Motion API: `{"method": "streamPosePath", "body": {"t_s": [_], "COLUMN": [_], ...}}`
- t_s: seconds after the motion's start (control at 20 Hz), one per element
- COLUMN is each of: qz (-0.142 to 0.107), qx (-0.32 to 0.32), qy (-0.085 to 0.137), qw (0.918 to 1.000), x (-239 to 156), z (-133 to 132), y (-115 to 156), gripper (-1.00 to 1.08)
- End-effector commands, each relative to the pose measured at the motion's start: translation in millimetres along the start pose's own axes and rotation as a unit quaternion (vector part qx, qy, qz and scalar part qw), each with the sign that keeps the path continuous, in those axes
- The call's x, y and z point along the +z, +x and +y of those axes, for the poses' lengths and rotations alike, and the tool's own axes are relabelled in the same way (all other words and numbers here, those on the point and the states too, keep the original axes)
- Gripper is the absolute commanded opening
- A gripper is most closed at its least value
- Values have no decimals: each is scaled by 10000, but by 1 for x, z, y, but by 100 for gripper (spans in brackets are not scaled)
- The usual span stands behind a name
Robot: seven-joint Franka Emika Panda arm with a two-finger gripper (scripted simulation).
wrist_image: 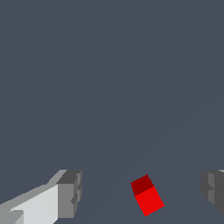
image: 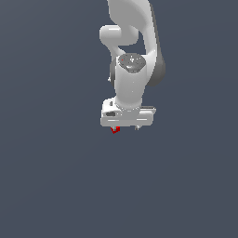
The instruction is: Pick up the red cube and move it to a goal position.
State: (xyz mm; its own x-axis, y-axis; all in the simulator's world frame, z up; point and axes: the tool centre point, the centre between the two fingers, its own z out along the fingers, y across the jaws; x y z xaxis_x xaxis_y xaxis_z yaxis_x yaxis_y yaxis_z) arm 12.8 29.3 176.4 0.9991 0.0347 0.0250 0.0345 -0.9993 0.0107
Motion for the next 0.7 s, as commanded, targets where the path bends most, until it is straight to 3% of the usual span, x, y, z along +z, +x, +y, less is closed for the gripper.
{"method": "streamPosePath", "body": {"t_s": [0.0,0.65], "qz": [0,-23], "qx": [0,-512], "qy": [0,20], "qw": [10000,9987], "x": [0,32], "z": [0,5], "y": [0,-27], "gripper": [100,100]}}
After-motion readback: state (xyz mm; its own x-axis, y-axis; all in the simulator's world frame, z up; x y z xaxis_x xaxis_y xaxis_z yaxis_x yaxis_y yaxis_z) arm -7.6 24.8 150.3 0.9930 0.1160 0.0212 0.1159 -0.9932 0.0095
